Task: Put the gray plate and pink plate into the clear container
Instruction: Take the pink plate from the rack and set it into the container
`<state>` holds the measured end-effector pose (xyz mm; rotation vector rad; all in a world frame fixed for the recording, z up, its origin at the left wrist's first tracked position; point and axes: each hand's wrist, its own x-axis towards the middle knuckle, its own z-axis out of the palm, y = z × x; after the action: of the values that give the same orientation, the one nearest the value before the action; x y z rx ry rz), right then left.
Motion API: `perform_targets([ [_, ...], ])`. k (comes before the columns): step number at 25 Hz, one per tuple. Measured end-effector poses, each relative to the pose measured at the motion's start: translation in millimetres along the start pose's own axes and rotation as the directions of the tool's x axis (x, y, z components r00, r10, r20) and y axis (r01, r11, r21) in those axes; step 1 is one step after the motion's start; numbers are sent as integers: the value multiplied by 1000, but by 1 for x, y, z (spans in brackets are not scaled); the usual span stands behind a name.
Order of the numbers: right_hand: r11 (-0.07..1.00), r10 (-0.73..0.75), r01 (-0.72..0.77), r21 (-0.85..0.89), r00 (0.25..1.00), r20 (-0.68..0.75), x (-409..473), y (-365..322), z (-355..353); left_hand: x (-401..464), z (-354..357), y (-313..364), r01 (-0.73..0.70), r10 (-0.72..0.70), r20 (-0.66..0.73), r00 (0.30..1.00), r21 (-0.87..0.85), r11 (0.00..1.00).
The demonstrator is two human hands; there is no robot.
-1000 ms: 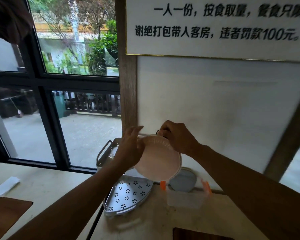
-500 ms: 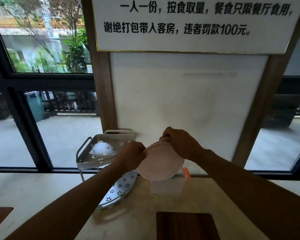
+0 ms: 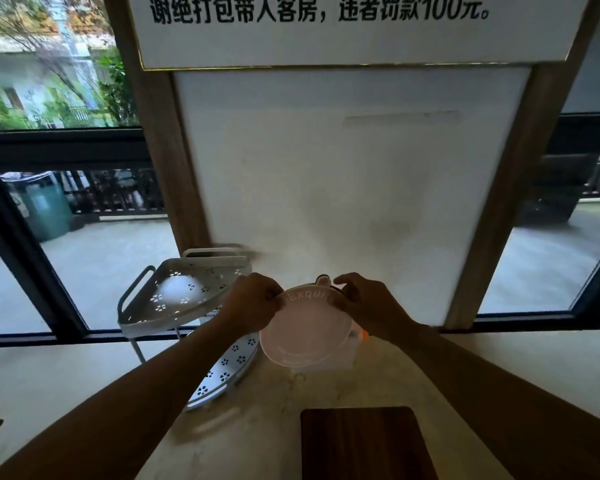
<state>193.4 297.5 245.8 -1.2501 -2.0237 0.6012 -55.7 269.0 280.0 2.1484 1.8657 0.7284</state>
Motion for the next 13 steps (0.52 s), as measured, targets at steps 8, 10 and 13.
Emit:
perform_targets([
  [8,995,87,-86,-41,996,18,24,57,12,26,35,-20,48,-49,-6,999,-30,998],
  [10,995,83,-82,-52,996,28,32,67,15,38,45,-26,54,-54,0,999,-31,998],
  [13,996,61,-60,-69,998,12,47,79,17,58,57,-32,44,-42,29,999,-42,998],
])
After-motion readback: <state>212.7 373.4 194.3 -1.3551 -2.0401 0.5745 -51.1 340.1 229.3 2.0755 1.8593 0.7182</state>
